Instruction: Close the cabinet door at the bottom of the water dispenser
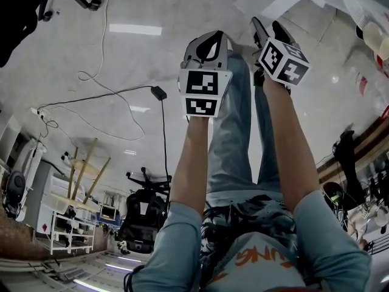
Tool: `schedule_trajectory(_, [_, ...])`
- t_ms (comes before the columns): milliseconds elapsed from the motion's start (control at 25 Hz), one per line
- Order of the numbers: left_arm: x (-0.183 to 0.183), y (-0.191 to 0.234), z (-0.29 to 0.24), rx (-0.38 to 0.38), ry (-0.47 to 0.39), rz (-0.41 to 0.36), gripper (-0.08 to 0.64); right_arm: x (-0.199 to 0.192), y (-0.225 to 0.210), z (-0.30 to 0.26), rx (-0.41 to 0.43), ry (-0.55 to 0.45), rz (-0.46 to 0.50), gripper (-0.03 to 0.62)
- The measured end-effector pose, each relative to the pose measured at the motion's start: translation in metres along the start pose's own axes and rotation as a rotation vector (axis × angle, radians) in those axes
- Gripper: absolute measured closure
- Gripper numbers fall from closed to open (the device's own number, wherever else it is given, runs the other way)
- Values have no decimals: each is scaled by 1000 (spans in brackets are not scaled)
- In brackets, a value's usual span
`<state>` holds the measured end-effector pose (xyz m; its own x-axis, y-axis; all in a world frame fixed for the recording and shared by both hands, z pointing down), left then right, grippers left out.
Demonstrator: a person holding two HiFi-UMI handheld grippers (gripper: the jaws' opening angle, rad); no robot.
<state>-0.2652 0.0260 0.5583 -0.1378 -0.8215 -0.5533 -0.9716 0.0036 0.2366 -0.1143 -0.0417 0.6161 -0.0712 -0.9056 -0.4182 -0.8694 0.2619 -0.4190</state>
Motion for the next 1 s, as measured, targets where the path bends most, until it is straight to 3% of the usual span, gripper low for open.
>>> schedule_trajectory(240, [-5,3,-2,-8,12,-14,552,-8,-7,-9,-33,-20,-142,334])
schedule_trajectory(480, [-11,-5,-4,-28,36,-47,552,-16,-13,-7,-31,-32,-190,360])
schedule_trajectory(1000, [-5,-51,-21,-42,54,-105,552,-35,-53,27,7,13,-75,377])
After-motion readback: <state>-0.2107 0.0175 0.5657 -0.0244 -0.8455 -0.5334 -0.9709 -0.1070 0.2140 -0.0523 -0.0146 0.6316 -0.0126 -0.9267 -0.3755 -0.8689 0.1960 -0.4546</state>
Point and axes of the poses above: the fingertips, and each gripper's own axes: z backward along the fingers, y to its left, x out of its top, the point moved 6 cm from there along z, backward along the fingers, and after that the axes turned 9 degrees about x, right-handed, at the moved point
